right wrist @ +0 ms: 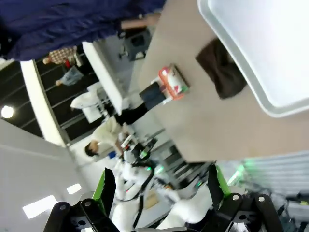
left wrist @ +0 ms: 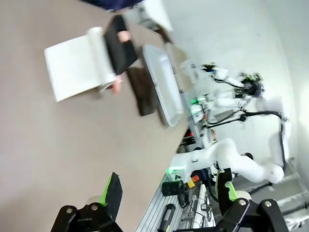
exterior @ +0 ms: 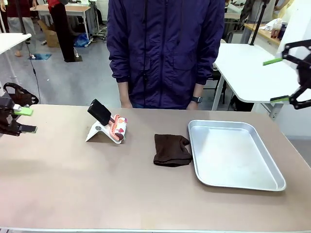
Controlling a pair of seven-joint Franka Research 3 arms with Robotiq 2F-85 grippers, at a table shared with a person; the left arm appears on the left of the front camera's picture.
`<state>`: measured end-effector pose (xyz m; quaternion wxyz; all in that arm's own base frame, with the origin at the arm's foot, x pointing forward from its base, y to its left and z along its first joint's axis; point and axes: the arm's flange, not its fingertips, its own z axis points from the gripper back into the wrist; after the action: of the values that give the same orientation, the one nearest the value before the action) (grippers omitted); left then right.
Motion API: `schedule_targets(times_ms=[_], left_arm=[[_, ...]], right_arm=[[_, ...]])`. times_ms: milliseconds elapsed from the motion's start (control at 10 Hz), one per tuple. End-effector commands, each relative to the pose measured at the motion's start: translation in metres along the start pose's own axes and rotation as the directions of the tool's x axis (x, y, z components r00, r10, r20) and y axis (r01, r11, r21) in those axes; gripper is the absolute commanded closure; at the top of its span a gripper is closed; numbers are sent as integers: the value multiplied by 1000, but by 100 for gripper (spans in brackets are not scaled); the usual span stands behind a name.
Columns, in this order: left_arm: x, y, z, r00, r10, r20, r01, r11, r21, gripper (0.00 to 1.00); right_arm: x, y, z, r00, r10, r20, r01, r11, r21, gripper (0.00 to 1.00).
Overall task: Clean the surface of the table.
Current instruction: Return the Lint Roller and towel to their original positions.
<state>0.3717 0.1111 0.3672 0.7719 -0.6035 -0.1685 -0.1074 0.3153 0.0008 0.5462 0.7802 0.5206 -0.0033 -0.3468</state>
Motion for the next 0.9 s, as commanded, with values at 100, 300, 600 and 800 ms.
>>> schedule_targets(times_ms=[100,300,600,800], left_arm=[[13,15,8,995,-101,-7,100,989,-111,0],[12,15,12,996,-81,22,83,988,-130,0],[11,15,9,997,-79,-5,78,991,-108,0],[11,15,9,997,-79,-5,78,991,-108,0]], right_arm=[[10,-81,-46,967,95,-238,-102,995,-20,0],[12,-83,-52,931,259,-256,-262,965,23,0],[23,-94,-76,825,507,-251,-472,861,188,0],[43,-49,-59,863,428,-269,-424,902,75,0]])
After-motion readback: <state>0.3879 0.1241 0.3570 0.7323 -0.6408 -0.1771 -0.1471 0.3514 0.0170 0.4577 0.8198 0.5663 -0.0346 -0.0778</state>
